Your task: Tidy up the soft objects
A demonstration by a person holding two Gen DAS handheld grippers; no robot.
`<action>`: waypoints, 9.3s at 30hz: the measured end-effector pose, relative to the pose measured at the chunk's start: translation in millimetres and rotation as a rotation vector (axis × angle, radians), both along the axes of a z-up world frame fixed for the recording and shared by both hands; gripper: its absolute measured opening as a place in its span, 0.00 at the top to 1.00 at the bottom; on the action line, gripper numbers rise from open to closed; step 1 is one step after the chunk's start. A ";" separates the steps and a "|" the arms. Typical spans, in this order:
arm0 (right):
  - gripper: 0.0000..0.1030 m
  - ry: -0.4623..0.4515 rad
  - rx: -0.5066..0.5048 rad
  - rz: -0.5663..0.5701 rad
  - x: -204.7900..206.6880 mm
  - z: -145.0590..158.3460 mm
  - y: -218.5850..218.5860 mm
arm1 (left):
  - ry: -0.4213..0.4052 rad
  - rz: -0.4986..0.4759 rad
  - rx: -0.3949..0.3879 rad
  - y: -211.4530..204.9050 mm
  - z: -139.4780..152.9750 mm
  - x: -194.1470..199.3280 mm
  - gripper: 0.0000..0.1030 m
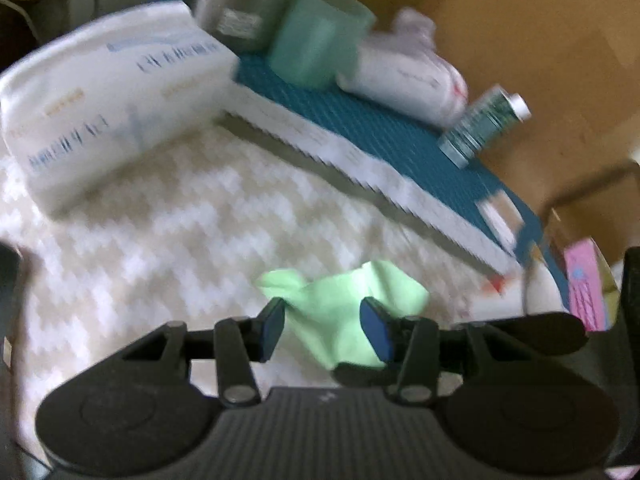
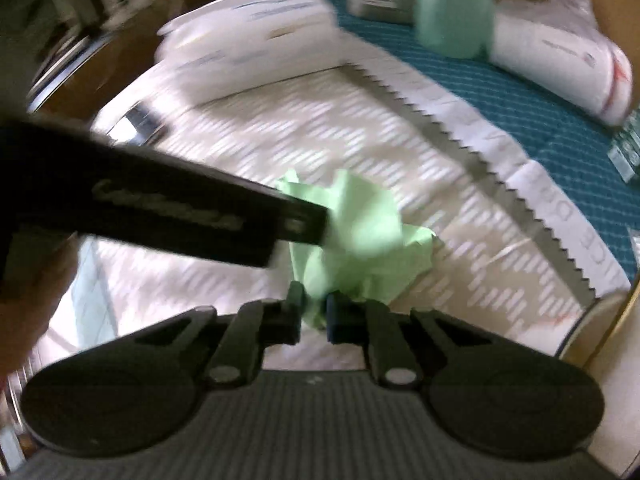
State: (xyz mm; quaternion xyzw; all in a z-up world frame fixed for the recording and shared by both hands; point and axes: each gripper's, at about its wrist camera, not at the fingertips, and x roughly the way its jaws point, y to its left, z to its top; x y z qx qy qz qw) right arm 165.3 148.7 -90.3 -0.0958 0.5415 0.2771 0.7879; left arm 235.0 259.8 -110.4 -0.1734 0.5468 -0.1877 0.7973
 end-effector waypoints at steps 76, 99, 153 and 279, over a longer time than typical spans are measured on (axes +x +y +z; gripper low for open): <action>0.85 -0.443 0.011 -0.528 -270.1 83.0 -413.7 | -0.197 -0.667 0.004 -478.5 106.3 -181.1 0.89; 0.51 -0.501 0.003 -0.937 -243.3 88.7 -451.3 | -0.371 -0.500 0.177 -448.3 109.0 -155.8 0.51; 0.26 -0.064 0.165 -0.434 -155.1 3.5 -255.2 | 0.100 -0.262 0.075 -196.6 4.0 -153.1 0.49; 0.39 -0.122 -0.139 -0.391 -144.2 -2.3 -294.7 | 0.035 -0.437 0.029 -268.6 26.7 -145.6 0.51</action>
